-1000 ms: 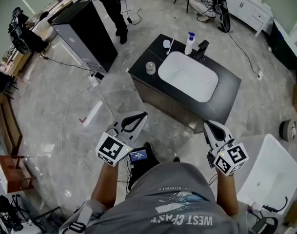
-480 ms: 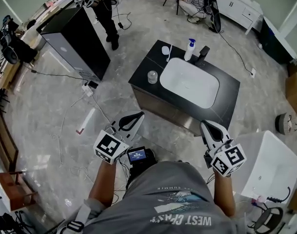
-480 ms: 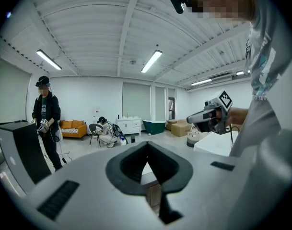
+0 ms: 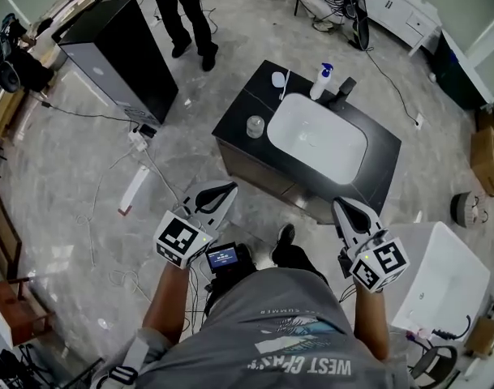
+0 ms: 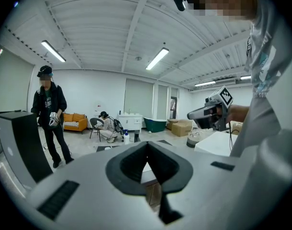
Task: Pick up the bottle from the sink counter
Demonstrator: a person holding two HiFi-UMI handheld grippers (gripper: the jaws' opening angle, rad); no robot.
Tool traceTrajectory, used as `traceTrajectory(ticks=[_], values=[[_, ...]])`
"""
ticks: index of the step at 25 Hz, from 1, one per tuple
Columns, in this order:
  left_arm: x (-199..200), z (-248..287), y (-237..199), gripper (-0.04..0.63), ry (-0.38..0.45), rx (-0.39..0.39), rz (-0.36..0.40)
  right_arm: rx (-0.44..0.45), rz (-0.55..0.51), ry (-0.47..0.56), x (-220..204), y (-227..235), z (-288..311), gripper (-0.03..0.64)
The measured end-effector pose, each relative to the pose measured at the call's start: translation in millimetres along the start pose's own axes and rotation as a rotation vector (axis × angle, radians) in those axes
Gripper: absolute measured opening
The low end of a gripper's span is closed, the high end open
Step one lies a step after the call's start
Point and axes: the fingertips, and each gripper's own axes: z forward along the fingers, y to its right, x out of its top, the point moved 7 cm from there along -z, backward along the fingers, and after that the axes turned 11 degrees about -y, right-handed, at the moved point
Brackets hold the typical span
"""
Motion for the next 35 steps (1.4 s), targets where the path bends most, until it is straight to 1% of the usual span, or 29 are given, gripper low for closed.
traceTrajectory(ticks=[2,9,14,19,23,29,33,35], values=[[5,9,-4,0.003,-0.013,0.01,0.002,0.026,0.0,-0.001,3,11,12,0.002],[21,43,-16,0.003,-0.043,0.097,-0.031,0.133,-0.022,0.004,22,60,47,0.003],[34,66,-21,0.003,-0.044,0.152,-0.056,0.196,-0.049,-0.013,37,97,68,0.003],[39,87,-24,0.003,-0.062,0.192,-0.095,0.259,-0.068,-0.011,52,121,85,0.003],[42,101,-24,0.003,-0.081,0.224,-0.111,0.3,-0.073,-0.022,54,140,93,0.002],[50,111,-29,0.003,-0.111,0.268,-0.115,0.328,-0.075,-0.018,59,165,100,0.003],[41,122,-38,0.003,-0.137,0.253,-0.129,0.334,-0.054,-0.03,55,170,111,0.002],[36,127,-48,0.003,-0.14,0.24,-0.136,0.321,-0.047,-0.039,54,170,116,0.003]])
